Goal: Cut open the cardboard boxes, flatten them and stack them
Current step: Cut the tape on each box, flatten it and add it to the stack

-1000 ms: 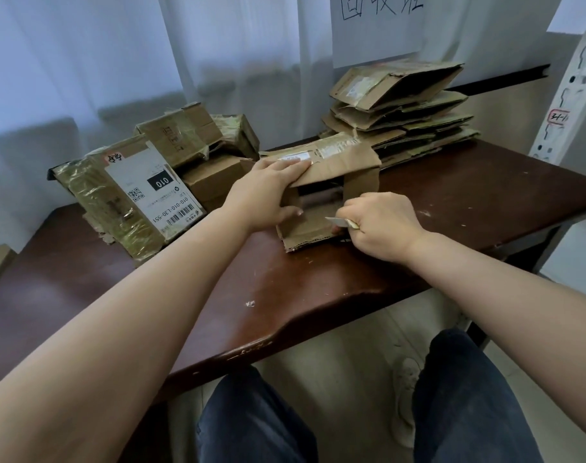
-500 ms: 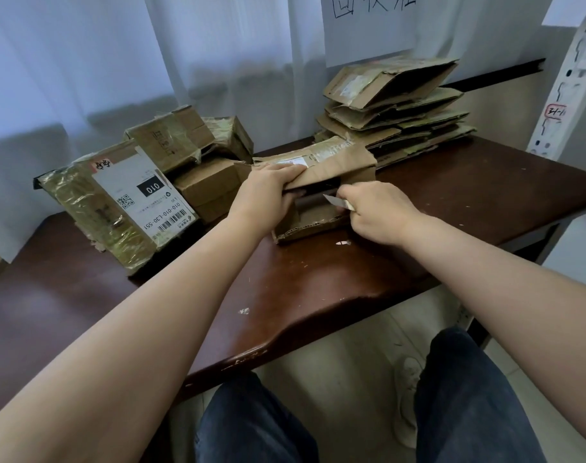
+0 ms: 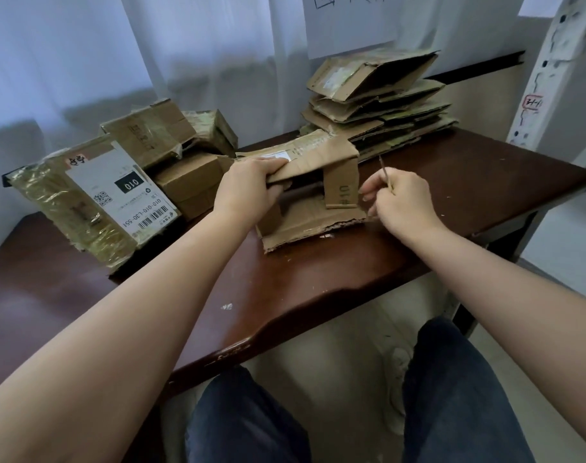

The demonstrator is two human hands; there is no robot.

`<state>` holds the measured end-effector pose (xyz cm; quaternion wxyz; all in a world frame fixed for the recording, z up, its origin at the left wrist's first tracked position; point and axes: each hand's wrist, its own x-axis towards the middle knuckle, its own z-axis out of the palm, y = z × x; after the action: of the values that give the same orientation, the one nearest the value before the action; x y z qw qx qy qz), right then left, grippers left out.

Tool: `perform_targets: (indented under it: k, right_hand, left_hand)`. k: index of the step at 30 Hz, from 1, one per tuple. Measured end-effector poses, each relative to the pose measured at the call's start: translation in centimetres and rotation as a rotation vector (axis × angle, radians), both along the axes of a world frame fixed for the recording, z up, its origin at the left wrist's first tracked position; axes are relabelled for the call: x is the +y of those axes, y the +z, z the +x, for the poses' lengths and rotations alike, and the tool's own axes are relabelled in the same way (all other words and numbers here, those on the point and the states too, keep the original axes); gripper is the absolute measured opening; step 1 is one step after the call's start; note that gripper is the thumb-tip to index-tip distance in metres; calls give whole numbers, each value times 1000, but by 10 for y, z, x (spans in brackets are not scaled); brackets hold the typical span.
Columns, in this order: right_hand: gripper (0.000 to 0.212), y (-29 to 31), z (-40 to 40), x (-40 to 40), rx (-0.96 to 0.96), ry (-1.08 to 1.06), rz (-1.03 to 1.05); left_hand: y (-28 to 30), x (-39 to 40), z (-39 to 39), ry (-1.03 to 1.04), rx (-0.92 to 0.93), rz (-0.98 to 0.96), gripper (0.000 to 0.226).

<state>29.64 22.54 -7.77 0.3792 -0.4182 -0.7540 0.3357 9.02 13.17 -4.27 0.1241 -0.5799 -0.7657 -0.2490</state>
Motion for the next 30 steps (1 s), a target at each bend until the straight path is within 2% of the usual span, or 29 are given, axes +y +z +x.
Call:
perform_targets:
  k: [5,10,13,18,22,25,30]
  right_hand:
    - [20,1,-6,3,-43,-138,90]
    - [74,10,-38,-11,-134,-238,192]
    - [89,11,-55,-16,-222,-250,205]
    - [72,10,-57,-17,-251,-257,223]
    - [74,12,-43,-19,-265,-196,218]
    - [68,16,-33,-20,-240,-181,204]
    - [43,18,-19,-14,-102,-200,135]
  left_hand:
    - [-1,2,2,57,7,10,43]
    - [-4,2,4,89,-12,35,46]
    - [-6,3,3,102,-32,50,46]
    - [-6,3,1,102,-50,32,49]
    - [-2,4,-1,54,-75,-34,53]
    - [5,0,-3,-23,-120,-136,71]
    - [17,-19,-13,-152,-144,-309,99]
